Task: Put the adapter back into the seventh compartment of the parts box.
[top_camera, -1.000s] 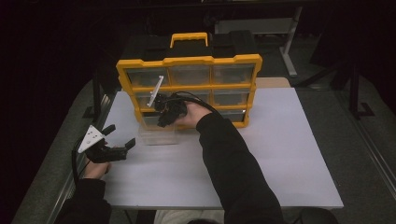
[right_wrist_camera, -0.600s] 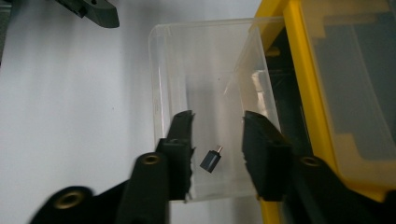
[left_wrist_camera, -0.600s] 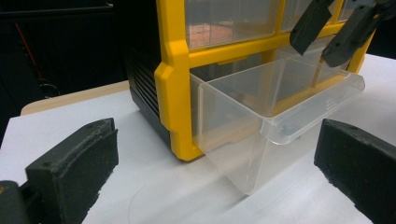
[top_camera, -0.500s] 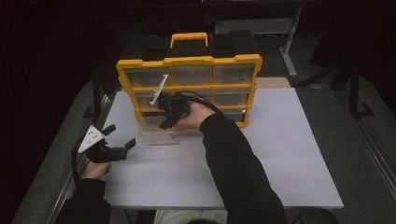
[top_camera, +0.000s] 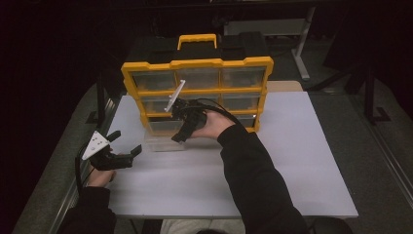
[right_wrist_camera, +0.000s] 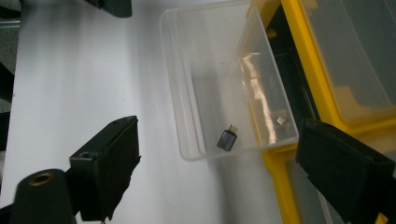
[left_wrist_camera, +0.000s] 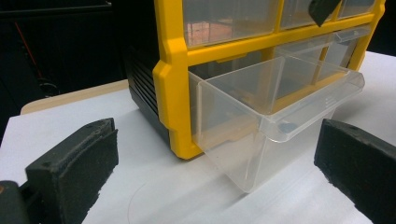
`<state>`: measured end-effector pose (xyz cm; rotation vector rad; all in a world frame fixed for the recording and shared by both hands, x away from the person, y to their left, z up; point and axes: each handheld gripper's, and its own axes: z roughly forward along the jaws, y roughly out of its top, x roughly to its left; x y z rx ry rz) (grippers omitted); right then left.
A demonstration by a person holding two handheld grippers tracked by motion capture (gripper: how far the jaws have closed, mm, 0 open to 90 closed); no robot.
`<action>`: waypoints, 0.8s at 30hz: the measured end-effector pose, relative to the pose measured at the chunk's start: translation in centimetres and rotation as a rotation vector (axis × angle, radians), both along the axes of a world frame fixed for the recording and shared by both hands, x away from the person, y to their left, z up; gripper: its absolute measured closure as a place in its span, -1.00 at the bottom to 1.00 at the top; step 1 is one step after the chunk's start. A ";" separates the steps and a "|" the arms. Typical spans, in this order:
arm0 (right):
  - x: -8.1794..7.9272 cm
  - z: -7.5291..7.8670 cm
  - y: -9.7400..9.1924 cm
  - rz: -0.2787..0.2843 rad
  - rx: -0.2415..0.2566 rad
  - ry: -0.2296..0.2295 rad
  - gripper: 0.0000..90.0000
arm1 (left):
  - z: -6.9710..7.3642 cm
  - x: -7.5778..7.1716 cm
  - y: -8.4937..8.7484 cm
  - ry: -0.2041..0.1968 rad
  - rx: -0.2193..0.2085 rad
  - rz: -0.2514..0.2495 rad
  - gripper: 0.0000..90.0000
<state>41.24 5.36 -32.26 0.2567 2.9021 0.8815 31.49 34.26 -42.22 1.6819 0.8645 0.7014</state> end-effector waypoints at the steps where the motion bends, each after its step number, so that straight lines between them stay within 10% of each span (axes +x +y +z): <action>1: -0.1 0.0 -0.2 -0.003 0.001 -0.002 -0.79 | 0.0 0.0 0.0 0.001 0.000 0.000 -1.00; 24: -1.4 -0.9 -6.1 -0.102 0.048 -0.042 -1.00 | -0.1 -0.1 -0.1 0.005 0.009 -0.003 -1.00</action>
